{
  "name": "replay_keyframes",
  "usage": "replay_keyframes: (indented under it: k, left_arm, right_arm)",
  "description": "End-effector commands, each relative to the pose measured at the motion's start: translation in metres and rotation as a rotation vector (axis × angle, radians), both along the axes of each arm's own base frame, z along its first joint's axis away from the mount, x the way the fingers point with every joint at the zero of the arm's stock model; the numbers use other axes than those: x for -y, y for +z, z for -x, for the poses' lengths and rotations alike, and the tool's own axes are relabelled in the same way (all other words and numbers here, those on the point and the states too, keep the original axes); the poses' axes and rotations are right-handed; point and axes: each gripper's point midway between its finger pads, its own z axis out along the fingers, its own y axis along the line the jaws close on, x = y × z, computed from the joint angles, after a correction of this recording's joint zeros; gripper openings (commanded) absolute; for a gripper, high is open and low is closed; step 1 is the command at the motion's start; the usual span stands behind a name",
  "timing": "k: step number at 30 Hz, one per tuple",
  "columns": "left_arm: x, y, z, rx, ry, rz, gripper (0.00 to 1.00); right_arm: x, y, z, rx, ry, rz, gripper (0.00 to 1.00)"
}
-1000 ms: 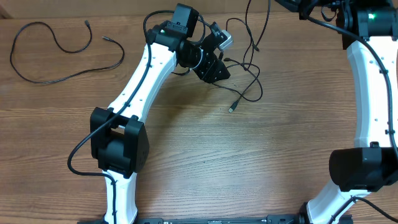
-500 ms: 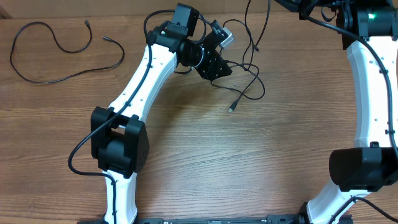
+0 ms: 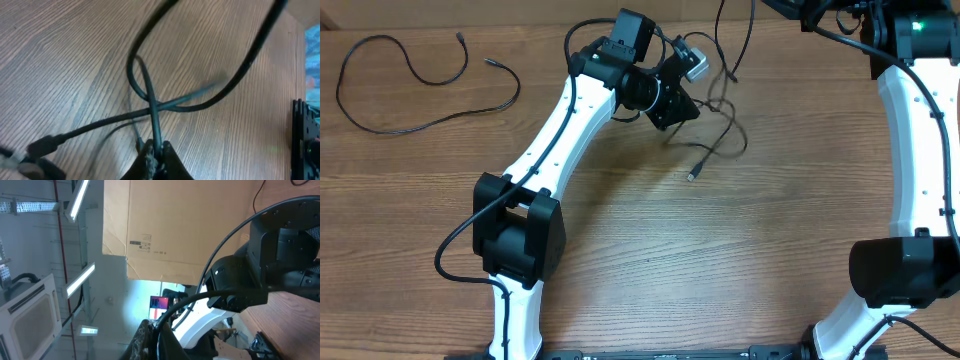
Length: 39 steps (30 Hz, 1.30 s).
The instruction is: Untangle cables
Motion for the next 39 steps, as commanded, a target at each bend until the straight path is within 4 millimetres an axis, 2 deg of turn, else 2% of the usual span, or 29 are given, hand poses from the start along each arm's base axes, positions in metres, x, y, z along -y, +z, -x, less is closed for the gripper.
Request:
replay_keyframes:
  k: [1, 5, 7, 11, 16, 20, 26, 29, 33, 36, 39]
  left_arm:
    - [-0.001, 0.005, 0.001, -0.065, 0.051, 0.024, 0.04]
    - [-0.005, 0.018, 0.000, -0.083, 0.086, 0.041, 0.04]
    - [-0.006, 0.036, 0.001, -0.076, 0.101, 0.064, 0.04]
    - [-0.005, 0.094, 0.009, -0.013, 0.092, 0.153, 0.04]
    - [-0.020, 0.173, 0.023, 0.083, 0.149, 0.247, 0.04]
    - [-0.045, 0.220, 0.035, 0.133, 0.221, 0.300, 0.04]
    - [-0.099, 0.272, 0.043, 0.120, 0.378, 0.401, 0.04]
    - [-0.119, 0.297, 0.051, 0.147, 0.364, 0.468, 0.04]
    - [-0.156, 0.305, 0.045, 0.137, 0.483, 0.481, 0.04]
    - [-0.181, 0.297, 0.039, 0.090, 0.570, 0.472, 0.04]
    - [-0.207, 0.286, 0.029, 0.071, 0.686, 0.436, 0.04]
  right_arm:
    - [-0.001, 0.024, 0.020, 0.082, 0.006, 0.002, 0.04]
    - [0.006, 0.024, 0.017, 0.148, -0.012, 0.007, 0.04]
    - [0.013, 0.021, 0.014, 0.175, -0.022, 0.011, 0.04]
    - [0.032, 0.009, 0.007, 0.143, -0.058, 0.014, 0.04]
    - [0.059, -0.015, -0.005, 0.110, -0.125, 0.019, 0.04]
    - [0.083, -0.042, -0.014, 0.054, -0.185, 0.020, 0.04]
    - [0.109, -0.081, -0.022, -0.015, -0.255, 0.025, 0.04]
    - [0.118, -0.108, -0.029, -0.074, -0.320, 0.056, 0.04]
    - [0.133, -0.155, -0.036, -0.193, -0.440, 0.164, 0.04]
    - [0.141, -0.183, -0.035, -0.259, -0.503, 0.272, 0.04]
    - [0.147, -0.200, -0.032, -0.311, -0.541, 0.349, 0.04]
